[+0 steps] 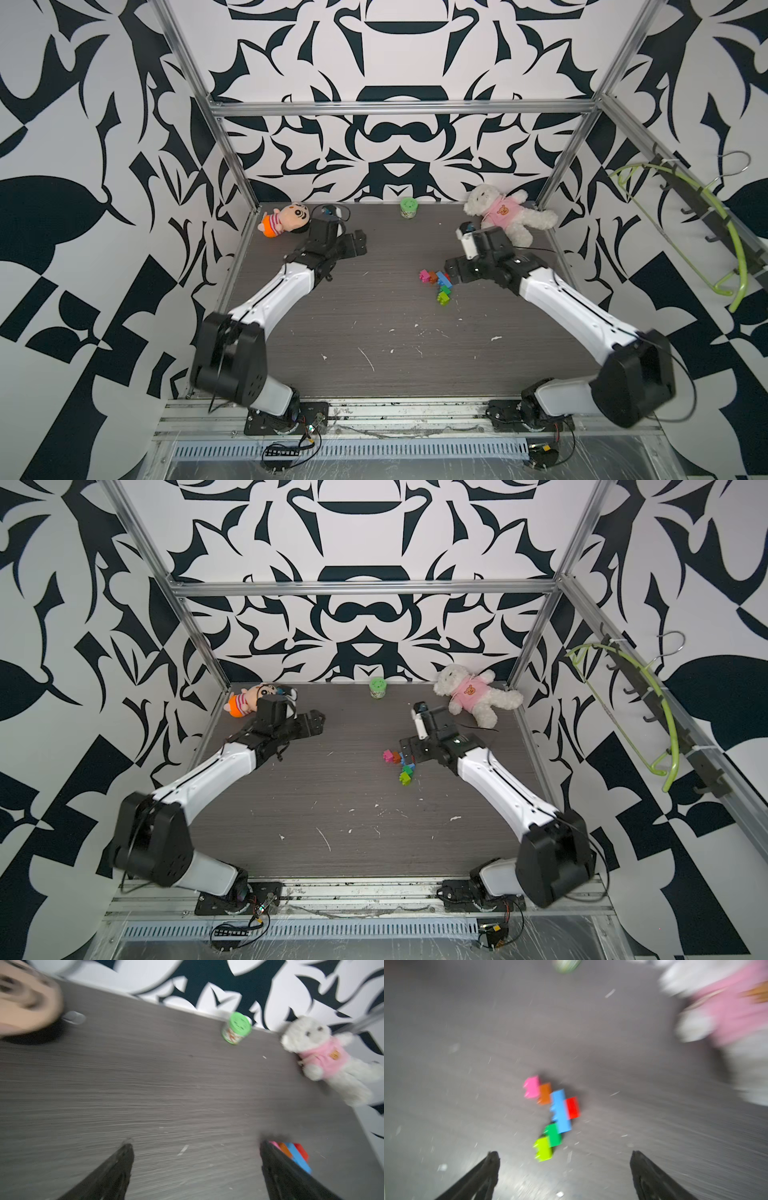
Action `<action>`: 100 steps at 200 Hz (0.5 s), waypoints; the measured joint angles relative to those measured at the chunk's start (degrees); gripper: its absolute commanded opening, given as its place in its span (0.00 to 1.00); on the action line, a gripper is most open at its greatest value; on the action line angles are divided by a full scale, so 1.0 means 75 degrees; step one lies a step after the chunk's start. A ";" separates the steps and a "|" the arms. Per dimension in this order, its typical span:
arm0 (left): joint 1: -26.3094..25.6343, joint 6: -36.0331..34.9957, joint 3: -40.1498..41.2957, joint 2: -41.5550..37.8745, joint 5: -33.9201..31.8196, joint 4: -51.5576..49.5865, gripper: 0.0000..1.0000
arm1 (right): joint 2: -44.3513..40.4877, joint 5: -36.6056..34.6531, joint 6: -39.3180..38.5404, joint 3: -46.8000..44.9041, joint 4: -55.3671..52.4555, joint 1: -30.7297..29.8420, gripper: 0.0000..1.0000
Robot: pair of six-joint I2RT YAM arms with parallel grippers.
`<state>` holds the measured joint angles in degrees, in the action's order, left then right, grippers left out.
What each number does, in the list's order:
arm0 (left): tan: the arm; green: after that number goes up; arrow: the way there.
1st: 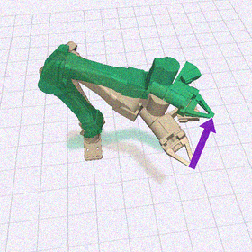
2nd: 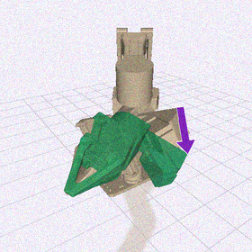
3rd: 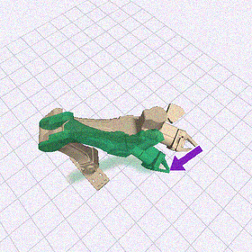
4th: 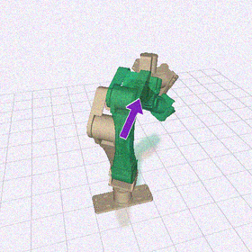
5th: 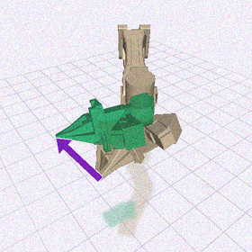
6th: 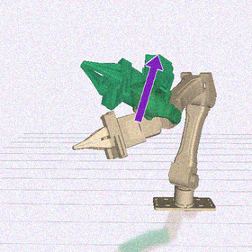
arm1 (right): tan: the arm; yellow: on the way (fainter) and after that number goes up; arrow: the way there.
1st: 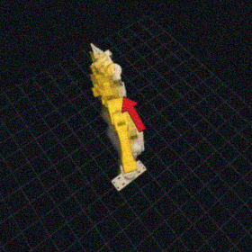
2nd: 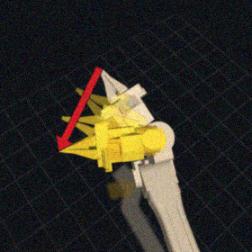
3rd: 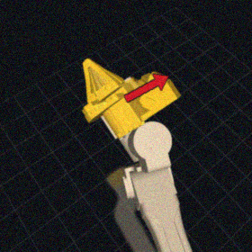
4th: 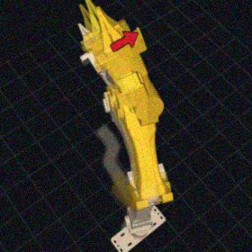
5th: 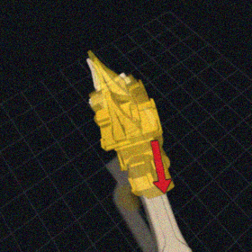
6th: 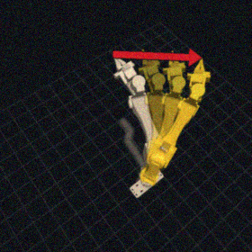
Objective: Assemble the letter v with lego
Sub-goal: Reset both arms
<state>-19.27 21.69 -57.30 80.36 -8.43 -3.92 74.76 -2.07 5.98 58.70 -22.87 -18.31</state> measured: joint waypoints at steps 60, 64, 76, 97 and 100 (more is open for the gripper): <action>0.2419 -0.1757 0.4025 -0.0994 -0.1262 0.2672 0.99 | 0.0493 -0.0956 -0.0487 -0.3162 0.4188 0.1813 1.00; 0.2489 -0.1836 0.4197 -0.0871 -0.1241 0.2844 0.99 | 0.0627 -0.0962 -0.0498 -0.3293 0.4336 0.1818 1.00; 0.2567 -0.2014 0.4459 -0.0519 -0.1093 0.3057 0.99 | 0.1040 -0.0930 -0.0551 -0.3407 0.4558 0.1842 1.00; 0.2567 -0.2250 0.4465 -0.0254 -0.0714 0.3625 0.99 | 0.1329 -0.0863 -0.0653 -0.3316 0.5018 0.1883 1.00; 0.2567 -0.2264 0.4462 -0.0259 -0.0688 0.3701 0.99 | 0.1320 -0.0842 -0.0659 -0.3314 0.5091 0.1883 1.00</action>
<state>-0.01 4.71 -23.83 78.41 -13.58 23.83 84.66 -8.38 1.04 33.85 15.31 -4.19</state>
